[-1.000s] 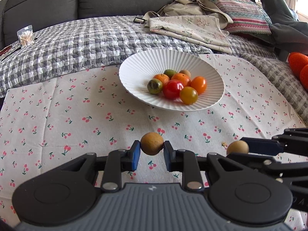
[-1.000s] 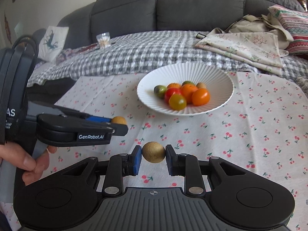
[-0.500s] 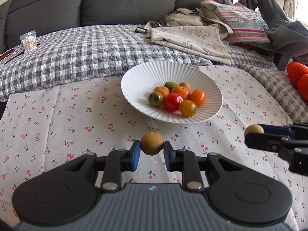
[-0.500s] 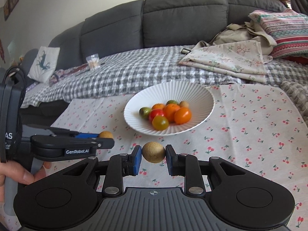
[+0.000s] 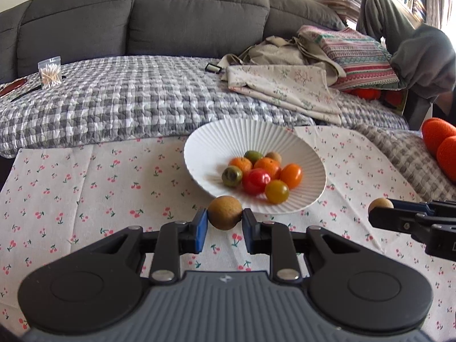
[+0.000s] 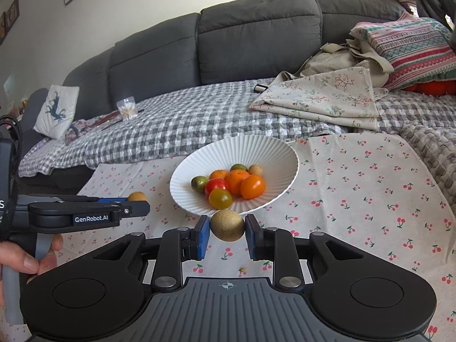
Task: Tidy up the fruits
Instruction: 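Carry both kiwis into the bowl and open both tools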
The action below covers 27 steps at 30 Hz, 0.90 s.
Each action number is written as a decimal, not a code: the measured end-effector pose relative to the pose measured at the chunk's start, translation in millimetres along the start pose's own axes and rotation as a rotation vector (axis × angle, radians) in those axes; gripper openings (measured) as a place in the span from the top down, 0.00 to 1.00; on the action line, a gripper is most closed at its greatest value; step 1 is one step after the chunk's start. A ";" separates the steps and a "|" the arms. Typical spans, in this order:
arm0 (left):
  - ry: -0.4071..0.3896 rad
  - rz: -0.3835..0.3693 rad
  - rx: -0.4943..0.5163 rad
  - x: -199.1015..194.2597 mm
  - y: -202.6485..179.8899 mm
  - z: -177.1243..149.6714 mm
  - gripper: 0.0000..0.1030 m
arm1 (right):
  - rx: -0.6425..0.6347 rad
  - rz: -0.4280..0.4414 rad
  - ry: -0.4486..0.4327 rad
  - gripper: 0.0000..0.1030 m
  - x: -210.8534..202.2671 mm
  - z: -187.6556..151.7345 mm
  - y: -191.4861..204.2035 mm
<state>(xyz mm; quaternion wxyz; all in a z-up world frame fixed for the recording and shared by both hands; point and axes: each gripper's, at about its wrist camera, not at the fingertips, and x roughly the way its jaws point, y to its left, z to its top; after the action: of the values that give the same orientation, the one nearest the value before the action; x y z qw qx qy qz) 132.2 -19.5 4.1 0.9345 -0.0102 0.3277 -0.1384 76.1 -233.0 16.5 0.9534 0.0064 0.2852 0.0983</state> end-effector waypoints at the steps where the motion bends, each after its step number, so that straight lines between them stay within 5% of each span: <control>1: -0.005 0.000 -0.002 -0.6 0.4 0.9 0.77 | 0.002 -0.002 -0.002 0.76 -0.2 0.5 -0.7; 27: -0.078 -0.005 -0.012 14.7 -0.3 22.5 0.77 | 0.035 -0.045 -0.028 0.76 16.0 15.5 -23.2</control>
<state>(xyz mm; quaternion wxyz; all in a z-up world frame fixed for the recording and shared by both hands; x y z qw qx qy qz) 156.9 -25.3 12.8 0.9462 -0.0223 0.2917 -0.1383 101.9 -252.0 19.2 0.9590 0.0177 0.2737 0.0717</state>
